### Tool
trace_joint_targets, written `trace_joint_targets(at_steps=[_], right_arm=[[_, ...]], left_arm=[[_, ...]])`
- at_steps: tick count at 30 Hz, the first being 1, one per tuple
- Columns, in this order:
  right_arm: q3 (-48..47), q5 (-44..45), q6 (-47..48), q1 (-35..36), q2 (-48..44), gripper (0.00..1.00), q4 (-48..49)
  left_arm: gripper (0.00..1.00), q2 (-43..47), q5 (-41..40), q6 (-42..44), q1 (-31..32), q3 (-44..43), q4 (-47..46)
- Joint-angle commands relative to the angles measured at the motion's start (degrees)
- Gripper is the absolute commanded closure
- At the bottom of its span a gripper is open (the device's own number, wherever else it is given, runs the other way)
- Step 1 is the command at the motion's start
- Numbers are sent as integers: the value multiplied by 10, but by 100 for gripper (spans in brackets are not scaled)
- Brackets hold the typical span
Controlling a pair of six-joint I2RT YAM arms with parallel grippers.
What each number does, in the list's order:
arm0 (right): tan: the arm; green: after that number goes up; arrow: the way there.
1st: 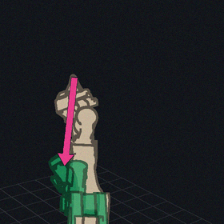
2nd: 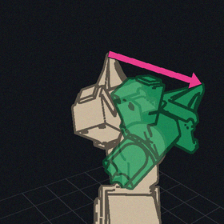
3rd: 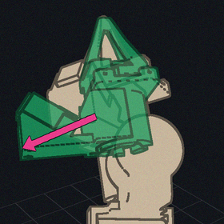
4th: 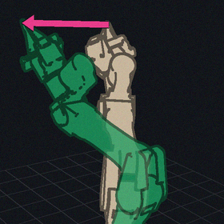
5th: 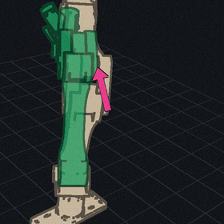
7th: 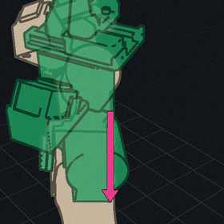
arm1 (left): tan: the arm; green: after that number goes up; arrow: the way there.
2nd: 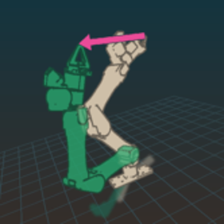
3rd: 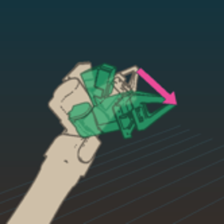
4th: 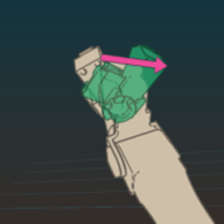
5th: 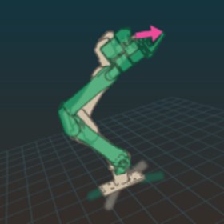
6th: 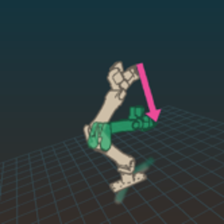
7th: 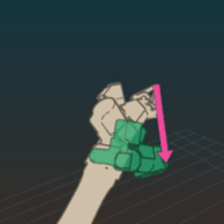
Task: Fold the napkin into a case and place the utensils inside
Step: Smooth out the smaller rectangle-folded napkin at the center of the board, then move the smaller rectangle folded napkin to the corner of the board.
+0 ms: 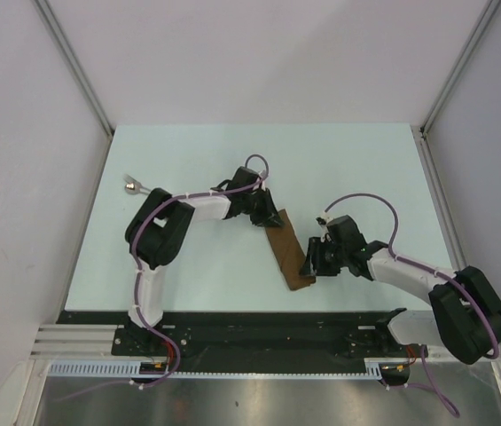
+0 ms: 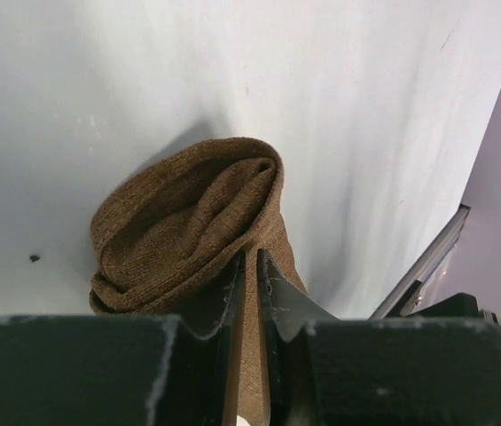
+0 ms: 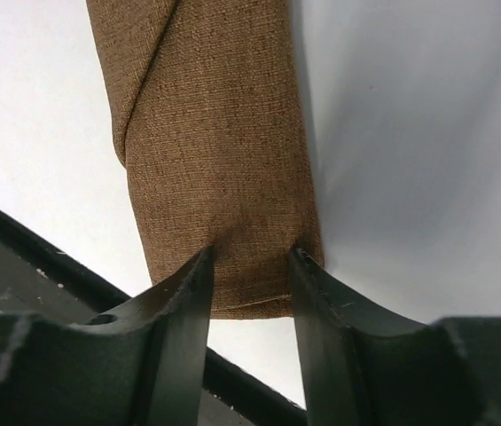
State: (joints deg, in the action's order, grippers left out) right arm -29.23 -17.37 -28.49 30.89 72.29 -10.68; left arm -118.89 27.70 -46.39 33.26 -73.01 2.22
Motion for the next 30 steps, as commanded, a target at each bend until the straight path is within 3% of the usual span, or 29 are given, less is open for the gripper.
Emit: trace_joint_targets(at_steps=[1,5,10,13,14,15,17,20,23,27,30], right_arm=[[-42,63,5,26,1,52,-24],[-81,173,20,68,-43,39,-123],[-129,262,15,132,-60,33,-167],[-161,266,-4,187,-30,36,-139],[-179,264,-9,198,-17,44,-125],[-186,263,-11,223,-1,46,-110],[-202,263,-13,239,61,48,-71],[-257,309,-3,267,149,47,-86],[-320,378,18,277,210,36,-151],[-361,408,62,275,246,30,-196],[-383,394,70,272,261,44,-205]], left_arm=[[84,3,-42,56,1,-50,47],[66,84,-73,77,3,-40,63],[61,231,-143,118,-10,-23,163],[60,311,-149,122,-36,32,190],[59,367,-143,122,-57,49,195],[59,391,-138,121,-70,85,202],[59,472,-112,119,-100,141,212],[58,568,-89,118,-118,198,221],[57,614,-82,130,-122,224,248],[57,657,-83,150,-123,244,266],[57,655,-63,157,-128,258,258]])
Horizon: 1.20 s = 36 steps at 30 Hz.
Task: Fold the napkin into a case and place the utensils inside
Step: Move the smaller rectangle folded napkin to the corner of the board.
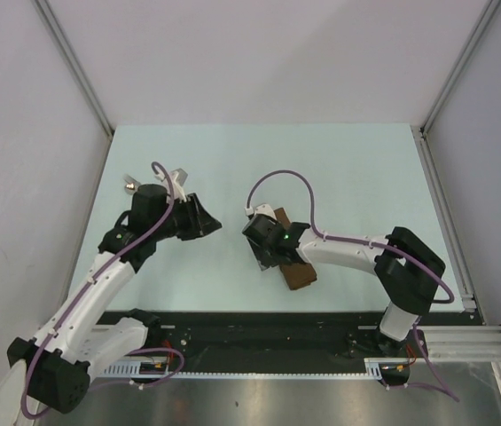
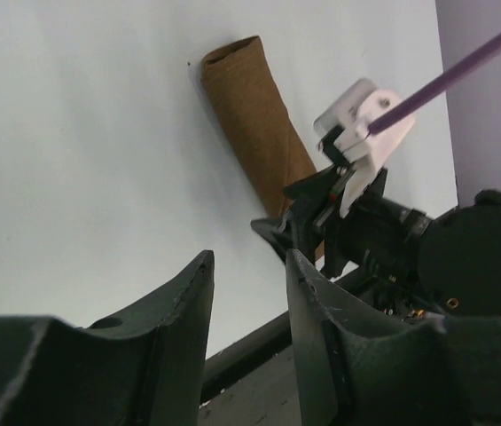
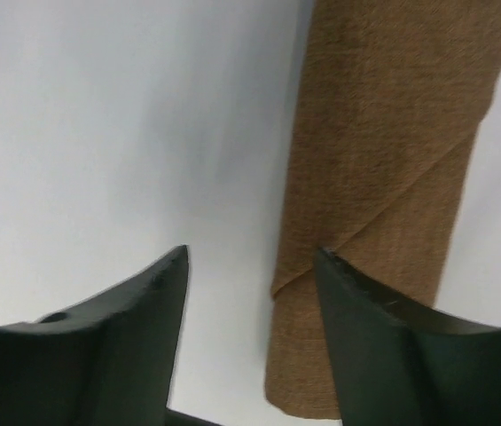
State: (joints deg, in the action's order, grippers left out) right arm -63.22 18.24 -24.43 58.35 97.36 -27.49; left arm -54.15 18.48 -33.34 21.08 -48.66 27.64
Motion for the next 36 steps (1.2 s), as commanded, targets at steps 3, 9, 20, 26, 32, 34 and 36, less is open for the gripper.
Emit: trace_joint_targets(at_steps=[3,9,20,26,32,34,36], right_arm=[[-51,41,13,11,14,59,-37],[-83,94,18,27,61,53,-107],[-13,15,-55,41,20,84,-62],[41,6,-69,33,25,86,-8],[52,81,-95,-42,57,88,-35],[54,94,-90,-73,60,88,-34],[57,101,-70,-117,62,87,-9]], left_arm=[[57,-3,50,28,-12,25,-14],[57,-46,91,32,-19,20,-50],[58,-74,121,16,-20,44,-108],[58,-80,132,7,-20,57,-123],[58,-89,138,-4,-20,63,-142],[58,-97,134,-5,-20,60,-145],[58,-105,136,-9,-20,58,-149]])
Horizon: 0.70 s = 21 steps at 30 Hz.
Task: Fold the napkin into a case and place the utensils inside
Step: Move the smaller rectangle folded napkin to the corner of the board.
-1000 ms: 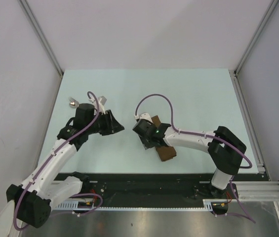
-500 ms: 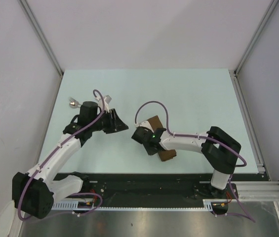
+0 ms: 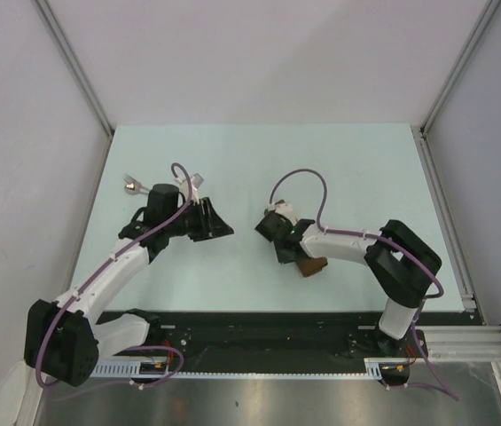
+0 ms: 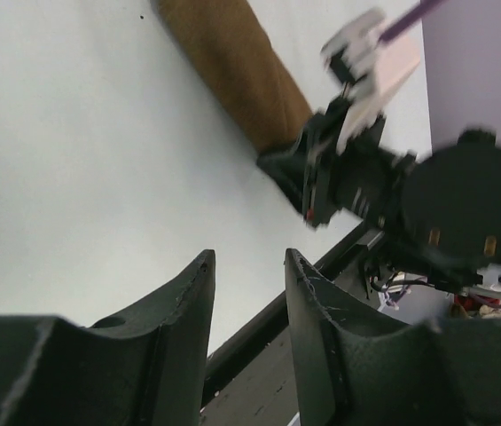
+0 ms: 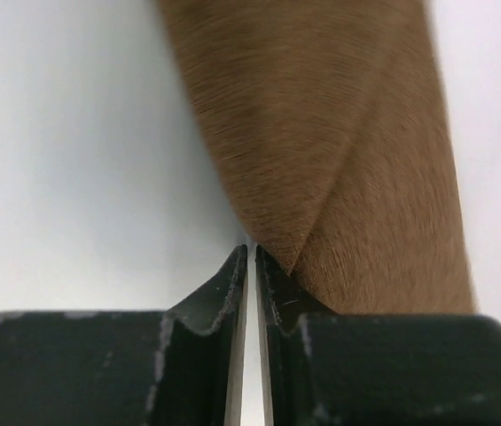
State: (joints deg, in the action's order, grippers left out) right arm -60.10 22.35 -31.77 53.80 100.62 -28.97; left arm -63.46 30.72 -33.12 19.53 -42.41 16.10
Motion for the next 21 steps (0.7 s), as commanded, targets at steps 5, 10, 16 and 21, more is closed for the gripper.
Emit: trace_joint_targets(at_steps=[5,10,16,21], right_arm=[[-20,56,79,-184,73,87,54],[-156,25,154,-269,156,88,71],[-342,-48,184,-331,263,84,20],[-323,-76,177,-333,228,68,1]], left_arm=[[59,-51,21,-20,-5,-21,-57],[59,-90,16,-26,-6,-51,-67],[55,-151,49,-91,-68,-55,-119],[47,-196,30,-87,-163,-93,-84]])
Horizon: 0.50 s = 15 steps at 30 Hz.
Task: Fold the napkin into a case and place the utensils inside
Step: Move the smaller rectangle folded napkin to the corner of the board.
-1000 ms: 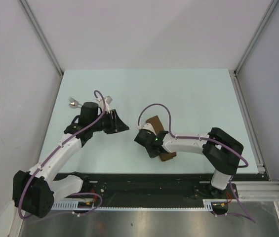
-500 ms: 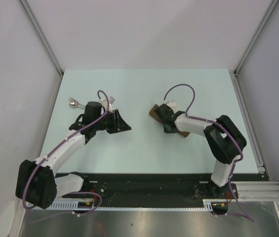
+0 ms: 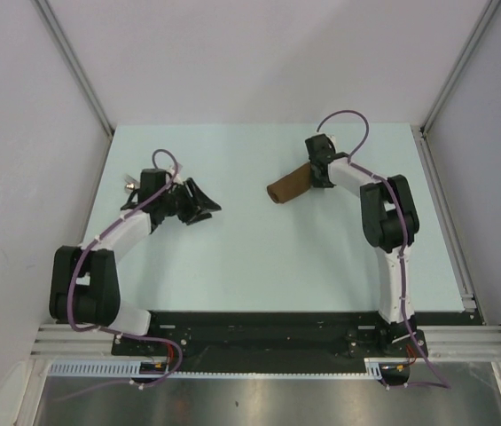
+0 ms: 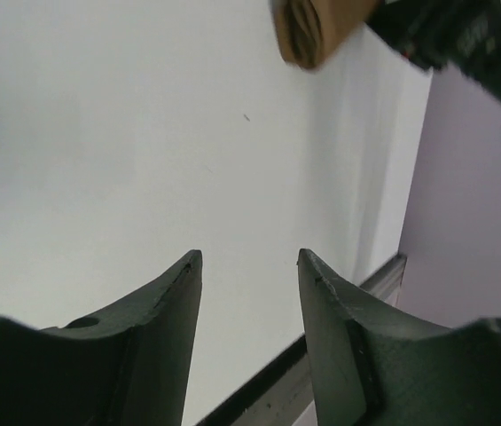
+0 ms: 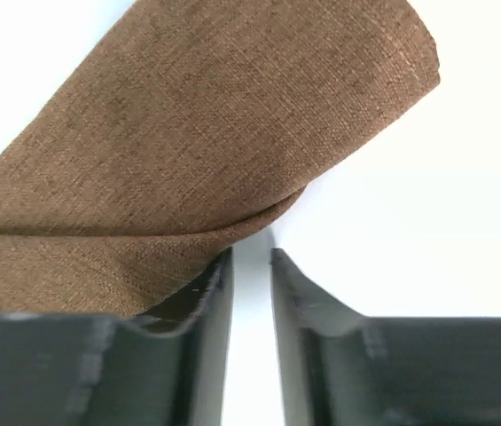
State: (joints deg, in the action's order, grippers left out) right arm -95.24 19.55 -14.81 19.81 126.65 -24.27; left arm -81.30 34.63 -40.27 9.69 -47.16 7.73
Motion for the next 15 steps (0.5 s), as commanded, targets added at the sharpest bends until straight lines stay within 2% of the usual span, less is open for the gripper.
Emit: trace_joint_targets(at_steps=[1,2,6,7,8,10,11,13,14,15], right_arm=[[82,-53,1,7,-54,64,-29],[107,-58,-3,7,-82,57,-18],[210,-65,-23,24,-230,43,2],[226,-41,-29,32,-254,37,4],[253,-27,-34,50,-276,3,3],[277,-12,-48,58,-342,0,5],[288,-23,-55,50,-362,0,7],[328,-107,-96,22,-403,0,28],[342,-171,-107,-39,-410,0,40],[370,-357,-113,-73,-411,0,73]], left_arm=[[46,-25,-23,-10,-77,-49,4],[45,-28,-51,-8,-94,-52,11],[43,-55,-138,5,-156,-86,49],[36,-73,-146,12,-165,-95,72],[36,-80,-148,12,-183,-101,76],[31,-92,-173,24,-194,-119,79],[21,-105,-180,28,-200,-127,85],[20,-128,-220,41,-202,-163,105],[19,-155,-229,41,-202,-176,119],[20,-167,-242,37,-202,-200,125]])
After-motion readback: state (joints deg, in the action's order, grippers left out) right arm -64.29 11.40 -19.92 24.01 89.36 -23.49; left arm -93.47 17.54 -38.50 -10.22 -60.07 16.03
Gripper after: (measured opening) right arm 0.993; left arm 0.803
